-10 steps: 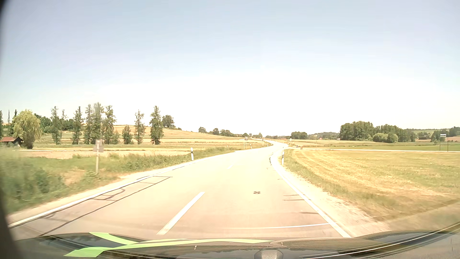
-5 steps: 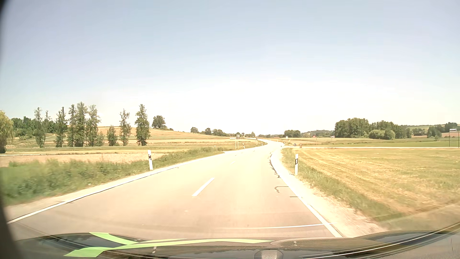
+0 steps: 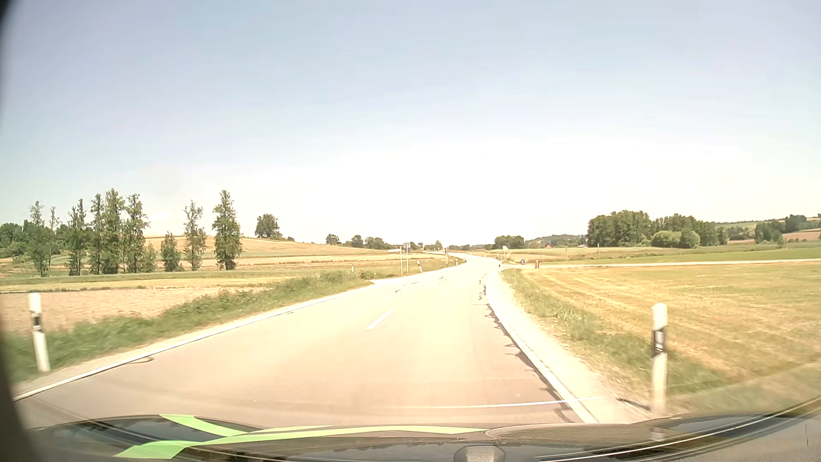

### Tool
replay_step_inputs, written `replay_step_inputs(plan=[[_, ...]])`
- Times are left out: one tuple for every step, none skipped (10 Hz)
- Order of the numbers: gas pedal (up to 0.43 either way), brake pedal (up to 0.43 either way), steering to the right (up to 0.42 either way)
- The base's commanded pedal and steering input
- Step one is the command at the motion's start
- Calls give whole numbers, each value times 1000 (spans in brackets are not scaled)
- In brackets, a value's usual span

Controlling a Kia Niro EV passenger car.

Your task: Follow the waypoints while adhering to traffic rules and regulations

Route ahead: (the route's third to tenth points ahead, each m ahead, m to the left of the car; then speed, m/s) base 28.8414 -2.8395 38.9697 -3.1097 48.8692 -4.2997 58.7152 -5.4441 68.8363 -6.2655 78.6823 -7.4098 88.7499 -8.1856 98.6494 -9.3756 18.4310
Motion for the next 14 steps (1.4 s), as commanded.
replay_step_inputs(plan=[[268, 0, 14], [248, 0, 14], [228, 0, 16], [228, 0, 17], [228, 0, 17], [228, 0, 17], [228, 0, 16], [228, 0, 16], [228, 0, 16], [228, 0, 15], [228, 0, 13], [209, 0, 12], [209, 0, 12], [209, 0, 12]])
